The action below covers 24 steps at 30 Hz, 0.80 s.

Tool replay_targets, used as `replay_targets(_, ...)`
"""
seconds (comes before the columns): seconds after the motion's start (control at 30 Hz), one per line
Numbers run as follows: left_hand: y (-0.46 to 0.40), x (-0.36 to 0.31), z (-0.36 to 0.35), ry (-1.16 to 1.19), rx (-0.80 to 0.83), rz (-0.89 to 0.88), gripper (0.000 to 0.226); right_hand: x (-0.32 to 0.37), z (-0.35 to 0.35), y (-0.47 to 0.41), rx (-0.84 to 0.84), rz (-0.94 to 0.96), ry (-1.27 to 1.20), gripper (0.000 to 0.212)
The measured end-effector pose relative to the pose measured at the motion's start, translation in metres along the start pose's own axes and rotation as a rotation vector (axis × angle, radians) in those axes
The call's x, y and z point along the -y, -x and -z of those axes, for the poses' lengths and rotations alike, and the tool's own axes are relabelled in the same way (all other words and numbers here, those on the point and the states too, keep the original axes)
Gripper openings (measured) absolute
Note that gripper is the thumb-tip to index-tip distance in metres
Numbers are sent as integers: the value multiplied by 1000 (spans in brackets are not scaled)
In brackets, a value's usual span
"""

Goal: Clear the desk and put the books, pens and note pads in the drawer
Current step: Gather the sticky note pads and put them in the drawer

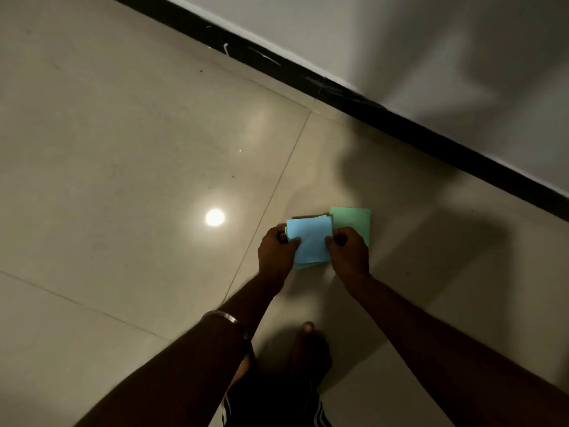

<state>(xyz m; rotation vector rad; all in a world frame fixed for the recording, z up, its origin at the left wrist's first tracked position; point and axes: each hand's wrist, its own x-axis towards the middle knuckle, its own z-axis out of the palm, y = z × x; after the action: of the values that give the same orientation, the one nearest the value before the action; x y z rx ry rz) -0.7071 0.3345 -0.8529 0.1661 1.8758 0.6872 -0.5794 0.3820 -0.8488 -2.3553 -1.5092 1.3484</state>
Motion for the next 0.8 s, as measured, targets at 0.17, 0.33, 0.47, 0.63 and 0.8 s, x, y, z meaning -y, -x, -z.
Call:
replay_targets(0.17, 5, -18, -46, 13, 74, -31, 30, -19, 32, -20, -157, -6, 33, 15)
replay_targets(0.33, 10, -29, -73, -86, 157, -147, 34, -40, 51, -38, -143, -55, 16, 25)
replay_targets(0.47, 12, -27, -80, -150, 166, -169, 43, -43, 52, -38, -29, -78, -79, 36)
replay_targets(0.63, 7, -23, -79, -156, 120, -112, 15, -42, 51, -38, -8, -164, -244, 44)
replay_targets(0.8, 11, -23, -68, -78, 230, -63, 18, -41, 53, -28, 62, -168, -303, 32)
